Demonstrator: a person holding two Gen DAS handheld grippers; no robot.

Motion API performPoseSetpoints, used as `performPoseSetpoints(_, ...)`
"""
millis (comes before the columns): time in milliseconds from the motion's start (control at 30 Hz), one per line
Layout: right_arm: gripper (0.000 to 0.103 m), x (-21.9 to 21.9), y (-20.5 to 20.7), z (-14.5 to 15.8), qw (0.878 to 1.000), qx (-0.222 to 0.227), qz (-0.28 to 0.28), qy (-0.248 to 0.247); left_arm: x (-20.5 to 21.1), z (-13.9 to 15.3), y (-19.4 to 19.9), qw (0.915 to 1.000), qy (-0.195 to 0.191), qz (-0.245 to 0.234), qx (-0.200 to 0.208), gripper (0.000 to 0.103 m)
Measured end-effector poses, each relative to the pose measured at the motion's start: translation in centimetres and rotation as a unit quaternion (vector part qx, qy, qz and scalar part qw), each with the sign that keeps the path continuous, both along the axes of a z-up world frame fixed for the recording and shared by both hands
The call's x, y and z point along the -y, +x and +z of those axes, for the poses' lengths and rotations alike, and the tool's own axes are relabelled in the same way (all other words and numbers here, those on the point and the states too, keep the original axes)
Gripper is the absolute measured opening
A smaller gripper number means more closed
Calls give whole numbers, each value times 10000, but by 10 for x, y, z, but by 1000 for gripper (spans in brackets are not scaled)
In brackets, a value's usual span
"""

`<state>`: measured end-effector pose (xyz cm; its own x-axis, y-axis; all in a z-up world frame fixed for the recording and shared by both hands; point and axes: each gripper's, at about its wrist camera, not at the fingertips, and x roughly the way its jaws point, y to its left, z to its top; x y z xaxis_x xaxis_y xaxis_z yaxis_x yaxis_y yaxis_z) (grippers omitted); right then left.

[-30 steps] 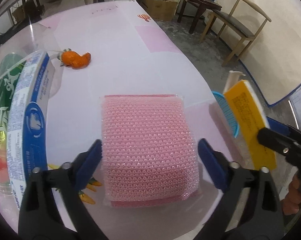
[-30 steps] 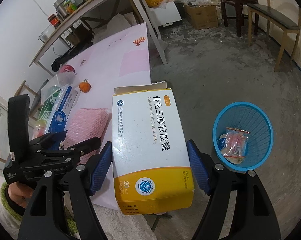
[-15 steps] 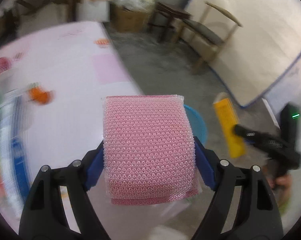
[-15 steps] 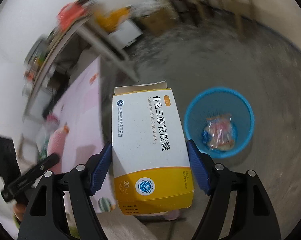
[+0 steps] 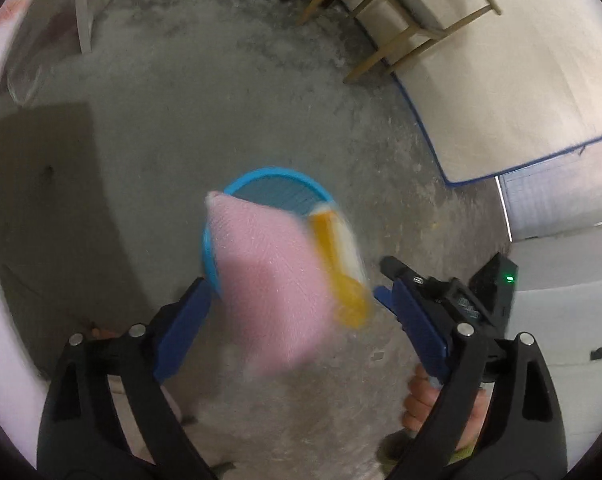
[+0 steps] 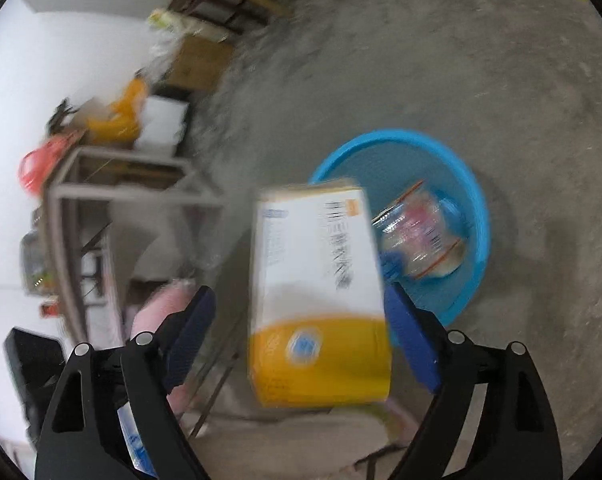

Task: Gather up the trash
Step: 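Carry the sponge and box over the blue wastebasket and open both tools, then close the right tool on the orange peel while the left tool moves toward the red can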

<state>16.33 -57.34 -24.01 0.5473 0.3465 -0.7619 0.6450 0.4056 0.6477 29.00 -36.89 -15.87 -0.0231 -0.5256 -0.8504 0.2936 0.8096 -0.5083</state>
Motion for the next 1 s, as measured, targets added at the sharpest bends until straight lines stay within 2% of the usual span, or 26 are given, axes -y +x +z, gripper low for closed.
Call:
performPoseSetpoints(100,84,2,-2,-23,9992,-376,-74,-112,0,-11,0,9998,-55,49,-210,88)
performPoseSetpoints(200,84,-1,-12,-27,9994,-329,-102,-75,-11,-6,-4,9997,-182,51,-153,88)
performPoseSetpoints(367,84,-7,-28,-8,9989,-245,-82,-392,-37,25,-12,9989,-407,209,121,88)
performPoseSetpoints(467,84,-14,-41,18,9972,-111,0,-743,-53,47,-25,9977,-554,222,310,88)
performPoseSetpoints(533,84,-24,-46,46,9945,71,141,-1035,-65,61,-35,9970,-530,175,540,88)
performPoseSetpoints(633,84,-42,-51,87,9871,397,466,-1480,-88,89,-61,9929,-432,47,1109,88)
performPoseSetpoints(767,84,-68,-49,132,9762,847,926,-1770,-122,117,-95,9849,-345,10,1696,88)
performPoseSetpoints(933,84,-117,-32,176,9647,1374,1540,-1634,-191,146,-149,9663,-110,146,2567,88)
performPoseSetpoints(1000,84,-141,-22,187,9589,1523,1840,-1530,-221,151,-170,9554,205,229,2936,88)
